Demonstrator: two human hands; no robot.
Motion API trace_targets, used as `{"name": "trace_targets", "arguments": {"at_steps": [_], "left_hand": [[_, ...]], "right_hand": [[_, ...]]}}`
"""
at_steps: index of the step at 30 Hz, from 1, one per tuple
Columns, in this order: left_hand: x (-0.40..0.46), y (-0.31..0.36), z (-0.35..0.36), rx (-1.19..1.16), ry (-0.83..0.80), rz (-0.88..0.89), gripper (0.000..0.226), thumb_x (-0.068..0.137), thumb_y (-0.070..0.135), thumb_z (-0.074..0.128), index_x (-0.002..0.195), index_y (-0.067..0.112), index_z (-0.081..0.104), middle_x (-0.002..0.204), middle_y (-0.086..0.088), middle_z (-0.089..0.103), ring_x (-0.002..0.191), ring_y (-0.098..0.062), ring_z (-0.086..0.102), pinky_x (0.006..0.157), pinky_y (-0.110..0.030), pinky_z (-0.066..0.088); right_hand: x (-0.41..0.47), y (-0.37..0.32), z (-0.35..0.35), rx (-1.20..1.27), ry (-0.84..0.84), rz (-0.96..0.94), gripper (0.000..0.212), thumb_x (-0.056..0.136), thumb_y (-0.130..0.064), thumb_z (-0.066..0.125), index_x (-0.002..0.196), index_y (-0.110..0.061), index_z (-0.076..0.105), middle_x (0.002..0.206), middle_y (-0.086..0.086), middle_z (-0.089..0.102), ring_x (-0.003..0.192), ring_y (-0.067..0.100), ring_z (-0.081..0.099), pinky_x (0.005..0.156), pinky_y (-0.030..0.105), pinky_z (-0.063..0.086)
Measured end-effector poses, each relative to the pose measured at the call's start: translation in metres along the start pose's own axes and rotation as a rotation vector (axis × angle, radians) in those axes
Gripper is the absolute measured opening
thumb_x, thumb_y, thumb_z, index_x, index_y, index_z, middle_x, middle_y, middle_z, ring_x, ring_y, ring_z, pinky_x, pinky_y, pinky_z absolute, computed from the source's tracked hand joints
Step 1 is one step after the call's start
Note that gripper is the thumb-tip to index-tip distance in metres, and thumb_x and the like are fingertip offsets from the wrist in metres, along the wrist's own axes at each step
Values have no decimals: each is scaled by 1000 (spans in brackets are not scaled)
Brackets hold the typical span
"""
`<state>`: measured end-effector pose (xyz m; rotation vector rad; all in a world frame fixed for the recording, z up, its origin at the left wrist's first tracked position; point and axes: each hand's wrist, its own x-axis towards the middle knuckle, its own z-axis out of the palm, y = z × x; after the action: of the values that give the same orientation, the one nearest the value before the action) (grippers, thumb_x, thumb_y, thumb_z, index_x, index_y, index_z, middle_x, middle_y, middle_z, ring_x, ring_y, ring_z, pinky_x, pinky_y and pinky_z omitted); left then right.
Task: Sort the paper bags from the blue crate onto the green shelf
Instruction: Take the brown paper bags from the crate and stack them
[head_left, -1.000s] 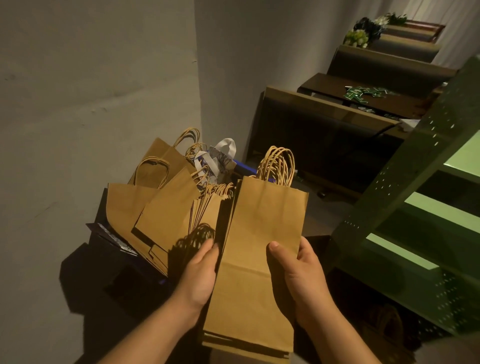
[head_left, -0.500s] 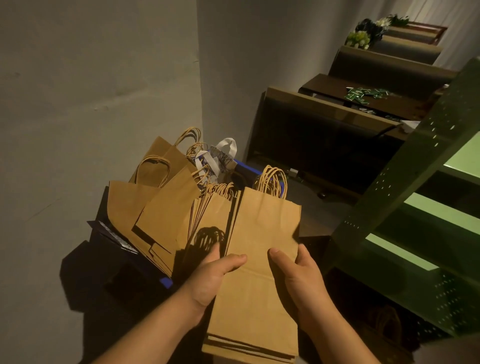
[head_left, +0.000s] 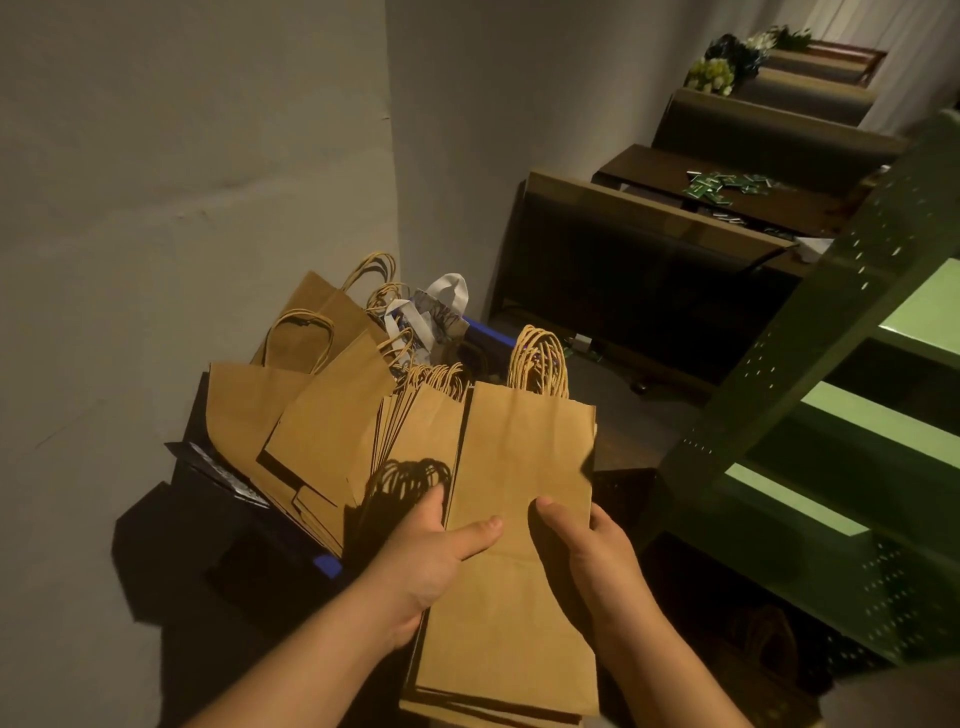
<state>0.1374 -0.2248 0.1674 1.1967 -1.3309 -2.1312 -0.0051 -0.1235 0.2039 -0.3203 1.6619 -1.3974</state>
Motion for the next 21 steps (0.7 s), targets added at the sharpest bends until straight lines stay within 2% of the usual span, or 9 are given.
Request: {"name": "trace_targets", "arguments": {"at_steps": [2,6,9,11,13,15,17,19,21], "left_hand": [[-1,2,1,8,-8,29,128,40,76,91,152,47,36,153,3,53,138,-27,52,111,-56,46],[-3,7,-1,8,-25,33,131,45,75,89,157,46,28,158,3,46,142,-26,47,114,-55,43],[-5,14,-3,72,-3,31,117,68,64,83,162,38,19,163,2,38,147,-25,40,118,-54,38],[-5,19,-6,127,19,38,107,79,67,73,163,34,17,164,0,36,148,-25,38,120,-53,36],[-7,30,-9,171,59,44,86,93,63,59,163,29,22,162,1,39,147,-24,38,118,-44,34],[-8,43,-18,220,111,68,62,100,59,50,155,33,39,150,7,49,138,-21,45,108,-38,37],[-8,57,-29,311,197,104,35,103,54,48,132,37,56,127,9,61,119,-18,57,100,-39,47],[-6,71,-42,343,279,140,21,103,43,52,117,32,62,113,4,68,103,-18,66,92,-40,58],[-3,83,-58,344,354,166,11,103,35,55,109,31,64,109,-1,72,96,-20,71,85,-37,61]], "right_hand": [[-1,-1,1,-7,-46,14,40,90,-38,72,125,-22,63,103,-7,77,86,11,76,66,21,54],[0,0,5,50,-63,-9,35,89,-31,74,121,-21,64,100,-8,79,92,10,76,73,24,54],[1,1,8,119,-73,-8,33,89,-24,74,120,-20,63,102,-5,79,94,12,76,70,21,56],[-1,-1,11,151,-73,2,27,91,-20,72,117,-20,63,98,-5,79,91,11,76,63,17,57],[-2,-3,14,156,-61,12,24,91,-19,72,114,-20,63,94,-5,79,86,9,76,58,16,55],[-2,-5,17,140,-40,18,25,90,-21,73,113,-21,63,96,-4,78,85,12,77,61,17,54],[-1,-5,20,113,-21,19,28,89,-24,74,114,-21,62,104,-1,75,90,16,74,67,22,51],[-1,-4,22,101,-13,15,27,89,-26,74,112,-22,61,106,0,72,93,16,70,68,23,48],[0,-4,26,79,-6,13,27,89,-29,74,111,-23,60,107,-1,71,94,16,68,68,23,47]]}}
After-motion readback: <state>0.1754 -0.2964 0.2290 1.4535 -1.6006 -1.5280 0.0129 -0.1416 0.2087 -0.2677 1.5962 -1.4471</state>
